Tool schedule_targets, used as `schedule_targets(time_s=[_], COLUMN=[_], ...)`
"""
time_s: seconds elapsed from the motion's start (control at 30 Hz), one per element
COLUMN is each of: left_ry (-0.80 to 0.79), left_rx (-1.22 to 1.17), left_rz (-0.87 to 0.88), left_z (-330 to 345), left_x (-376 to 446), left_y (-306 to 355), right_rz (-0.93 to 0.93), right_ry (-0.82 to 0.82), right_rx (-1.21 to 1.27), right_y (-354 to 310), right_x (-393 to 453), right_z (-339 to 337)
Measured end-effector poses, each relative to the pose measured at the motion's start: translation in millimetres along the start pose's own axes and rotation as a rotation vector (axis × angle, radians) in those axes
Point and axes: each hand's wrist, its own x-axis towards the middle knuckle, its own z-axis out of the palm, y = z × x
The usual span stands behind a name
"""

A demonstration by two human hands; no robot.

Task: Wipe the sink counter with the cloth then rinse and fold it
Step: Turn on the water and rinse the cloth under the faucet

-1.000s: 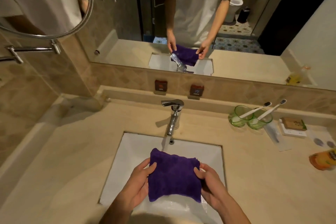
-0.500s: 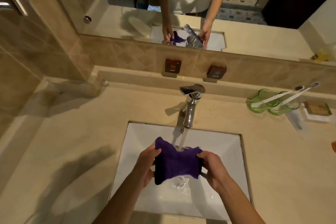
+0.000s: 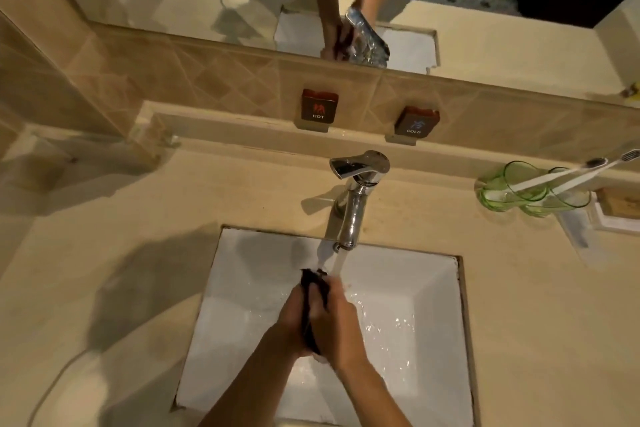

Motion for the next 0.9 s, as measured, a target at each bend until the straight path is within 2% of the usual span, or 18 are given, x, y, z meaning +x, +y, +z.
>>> schedule_targets(time_s=[0.03, 0.13, 0.17, 0.23, 0.3, 0.37, 0.47, 0.53, 0.63, 0.67, 0.7, 0.77, 0.8, 0.83, 0.87, 0.9], left_ry=[0.05, 0.113, 0.082, 0.147, 0.108, 0.1, 0.161, 0.167, 0.196, 0.192, 0.195, 0.202, 0.2, 0.248, 0.448, 0.463], left_rx=[0.04, -0.081, -0.061, 0.138, 0.164, 0.16, 0.292, 0.287, 0.212, 0.215, 0.21, 0.185, 0.211, 0.291, 0.482, 0.537], left_rz=[0.01, -0.063, -0.034, 0.04, 0.045, 0.08, 0.159, 0.19, 0.207, 0.169, 0.085, -0.007, 0.065, 0.242, 0.561, 0.7], left_z=[-6.4, 0.9, 2.6, 9.3, 9.1, 8.6, 11.7, 6.4, -5.5, -10.8, -14.4, -5.4, 6.4, 15.0, 17.0, 25.1], left_x=[6.7, 5.7, 2.7, -5.4, -2.9, 0.5, -5.9, -2.5, -0.6, 0.0, -0.1, -9.1, -13.0, -13.6, -2.5, -8.9], left_y=[-1.2, -3.7, -5.6, -5.6, -5.9, -6.9, -8.0, -8.2, -12.0, -12.7, -14.4, -12.3, -12.9, -18.1, -22.8, -21.2], right_rz=[-0.04, -0.128, -0.185, -0.246, -0.28, -0.248, -0.099, 0.02, 0.333, 0.377, 0.365, 0.234, 0.093, -0.074, -0.141, -0.239], right_ry=[0.005, 0.092, 0.141, 0.204, 0.218, 0.167, 0.046, 0.017, -0.064, -0.096, -0.157, -0.204, -0.18, -0.142, -0.147, -0.178], right_rx=[-0.016, -0.177, -0.275, -0.442, -0.565, -0.697, -0.757, -0.611, 0.103, 0.213, 0.237, 0.031, -0.134, -0.272, -0.37, -0.445], right_y=[-0.2, 5.4, 9.8, 18.2, 25.9, 32.6, 36.6, 33.1, 26.4, 22.1, 16.1, 11.9, 14.8, 17.7, 18.8, 19.0], right_x=[-3.9, -8.8, -7.4, 0.9, 16.4, 34.0, 54.5, 61.4, 61.6, 57.5, 53.3, 42.0, 36.2, 29.1, 18.7, 7.9], right_z=[4.6, 13.5, 14.3, 14.3, 6.7, -6.5, -20.5, -24.3, -26.4, -24.6, -22.8, -8.7, 1.9, 10.4, 17.6, 22.3])
